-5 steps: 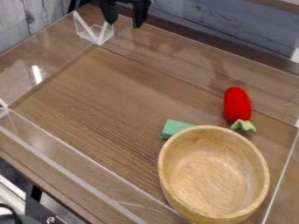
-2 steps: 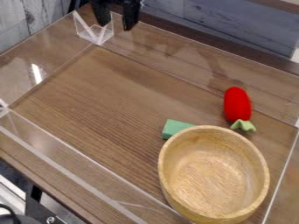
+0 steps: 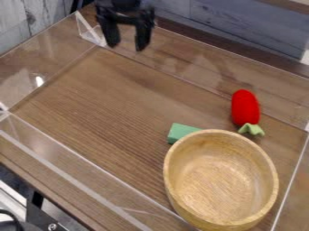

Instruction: Move the red object to the right side of the table

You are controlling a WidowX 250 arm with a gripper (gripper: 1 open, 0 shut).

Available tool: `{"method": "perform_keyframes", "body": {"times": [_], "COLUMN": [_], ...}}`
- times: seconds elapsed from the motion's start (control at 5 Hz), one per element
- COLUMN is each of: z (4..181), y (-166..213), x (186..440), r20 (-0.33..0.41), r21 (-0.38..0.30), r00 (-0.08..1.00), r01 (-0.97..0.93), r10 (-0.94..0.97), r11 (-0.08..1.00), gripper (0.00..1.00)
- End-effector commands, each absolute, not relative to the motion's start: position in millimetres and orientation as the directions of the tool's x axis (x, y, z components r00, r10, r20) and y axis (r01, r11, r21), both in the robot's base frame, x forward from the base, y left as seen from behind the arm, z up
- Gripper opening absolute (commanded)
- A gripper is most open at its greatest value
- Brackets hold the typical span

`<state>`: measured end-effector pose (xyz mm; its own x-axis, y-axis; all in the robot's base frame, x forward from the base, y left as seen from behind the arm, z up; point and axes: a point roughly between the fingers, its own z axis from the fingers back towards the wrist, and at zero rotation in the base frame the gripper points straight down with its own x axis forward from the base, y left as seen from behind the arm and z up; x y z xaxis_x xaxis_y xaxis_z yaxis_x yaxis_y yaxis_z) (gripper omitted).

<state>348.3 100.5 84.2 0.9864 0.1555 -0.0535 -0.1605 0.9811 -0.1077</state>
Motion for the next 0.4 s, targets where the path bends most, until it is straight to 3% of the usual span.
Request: {"method": "perform_keyframes", "body": {"times": [0.0, 0.2], "z": [115.2, 109.9], "y": [58.8, 52.4], "x": [346.6, 341.1], "r20": [0.025, -0.004], "r21": [-0.115, -0.118], "r00": [0.979, 0.976], "r01": [-0.196, -0.218], "r10": [0.2, 0.219], "r11": [0.974, 0.969], "gripper": [1.0, 1.0]}}
